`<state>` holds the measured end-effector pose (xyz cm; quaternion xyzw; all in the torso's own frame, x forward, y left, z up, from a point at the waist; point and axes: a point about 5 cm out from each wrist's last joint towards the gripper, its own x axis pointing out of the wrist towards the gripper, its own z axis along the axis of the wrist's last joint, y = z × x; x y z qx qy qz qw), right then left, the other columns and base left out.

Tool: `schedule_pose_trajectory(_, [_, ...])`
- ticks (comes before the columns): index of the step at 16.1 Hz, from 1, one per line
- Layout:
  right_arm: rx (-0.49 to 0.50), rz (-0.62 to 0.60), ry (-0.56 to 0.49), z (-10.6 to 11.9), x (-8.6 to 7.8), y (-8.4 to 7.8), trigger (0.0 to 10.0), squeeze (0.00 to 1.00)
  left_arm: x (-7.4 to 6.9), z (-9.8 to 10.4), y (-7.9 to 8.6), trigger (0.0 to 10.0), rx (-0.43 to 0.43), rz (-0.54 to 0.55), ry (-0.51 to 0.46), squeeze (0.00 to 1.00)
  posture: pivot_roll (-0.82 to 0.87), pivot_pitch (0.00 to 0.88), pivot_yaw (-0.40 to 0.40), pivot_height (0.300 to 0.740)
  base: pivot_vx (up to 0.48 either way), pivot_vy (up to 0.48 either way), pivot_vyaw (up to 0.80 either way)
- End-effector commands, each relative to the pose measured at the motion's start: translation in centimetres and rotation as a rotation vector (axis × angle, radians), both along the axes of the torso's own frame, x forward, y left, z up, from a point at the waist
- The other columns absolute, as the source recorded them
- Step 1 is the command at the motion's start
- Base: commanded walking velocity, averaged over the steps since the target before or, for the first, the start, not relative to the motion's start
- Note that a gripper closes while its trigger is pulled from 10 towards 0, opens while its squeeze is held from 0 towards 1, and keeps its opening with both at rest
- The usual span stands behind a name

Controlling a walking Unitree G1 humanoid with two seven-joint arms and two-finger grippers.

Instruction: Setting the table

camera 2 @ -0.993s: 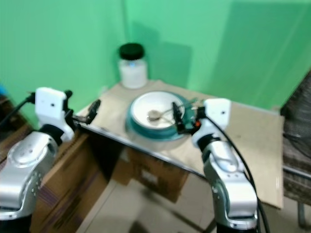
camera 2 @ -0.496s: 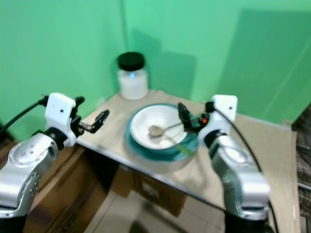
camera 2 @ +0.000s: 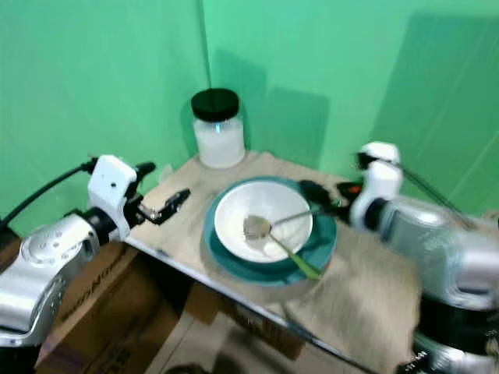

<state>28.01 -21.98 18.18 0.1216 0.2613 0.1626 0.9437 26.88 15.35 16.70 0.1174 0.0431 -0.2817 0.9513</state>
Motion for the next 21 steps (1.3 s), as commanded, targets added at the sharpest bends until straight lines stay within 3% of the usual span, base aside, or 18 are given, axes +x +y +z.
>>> schedule_pose_trajectory(1, [0.016, 0.038, 0.033, 0.4, 0.1, 0.0, 10.0, 0.0, 0.0, 0.2, 0.0, 10.0, 0.006, -0.029, -0.002, 0.0, 0.05, 0.0, 0.045, 0.74, 0.0, 0.0, 0.0])
schedule_pose_trajectory(4, [-0.007, 0.101, 0.119, 1.1, 0.0, -0.8, 10.0, 0.0, -0.5, 0.0, 0.1, 10.0, 0.018, -0.085, 0.029, 0.0, 0.06, 0.0, 0.032, 0.74, 0.0, 0.0, 0.0])
schedule_pose_trajectory(8, [0.029, 0.224, 0.249, -0.3, -0.6, 0.7, 10.0, 0.0, -1.4, -0.6, -0.2, 10.0, 0.033, -0.127, 0.065, 0.0, 0.07, 0.0, 0.011, 0.74, 0.0, 0.0, 0.0])
schedule_pose_trajectory(10, [0.025, 0.209, 0.279, -1.2, -0.3, 1.0, 10.0, 0.0, -1.6, -0.7, -0.2, 10.0, 0.035, -0.13, 0.072, 0.0, 0.07, 0.0, 0.006, 0.74, 0.0, 0.0, 0.0])
schedule_pose_trajectory(11, [0.02, 0.198, 0.289, -1.5, 0.0, 1.1, 9.1, 0.0, -1.7, -0.8, -0.2, 10.0, 0.039, -0.133, 0.075, 0.0, 0.07, 0.0, 0.004, 0.74, 0.0, 0.0, 0.0])
schedule_pose_trajectory(12, [0.016, 0.195, 0.288, -1.5, 0.2, 1.1, 9.3, 0.0, -1.8, -0.8, -0.2, 10.0, 0.044, -0.133, 0.075, 0.0, 0.08, 0.0, 0.001, 0.74, 0.0, 0.0, 0.0])
schedule_pose_trajectory(13, [0.023, 0.181, 0.273, -1.1, 0.4, 0.8, 10.0, 0.0, -1.8, -0.8, -0.1, 10.0, 0.046, -0.131, 0.075, 0.0, 0.08, 0.0, -0.001, 0.74, 0.0, 0.0, 0.0])
schedule_pose_trajectory(19, [0.052, 0.167, 0.276, -1.7, 1.3, 1.7, 10.0, 0.0, -1.7, -1.0, -0.4, 10.0, 0.049, -0.132, 0.072, 0.0, 0.08, 0.0, -0.01, 0.74, 0.0, 0.0, 0.0])
schedule_pose_trajectory(21, [0.061, 0.137, 0.202, -0.6, 2.7, 1.0, 10.0, 0.0, -1.7, -1.1, -0.7, 10.0, 0.045, -0.139, 0.07, 0.0, 0.08, 0.0, -0.018, 0.74, 0.0, 0.0, 0.0])
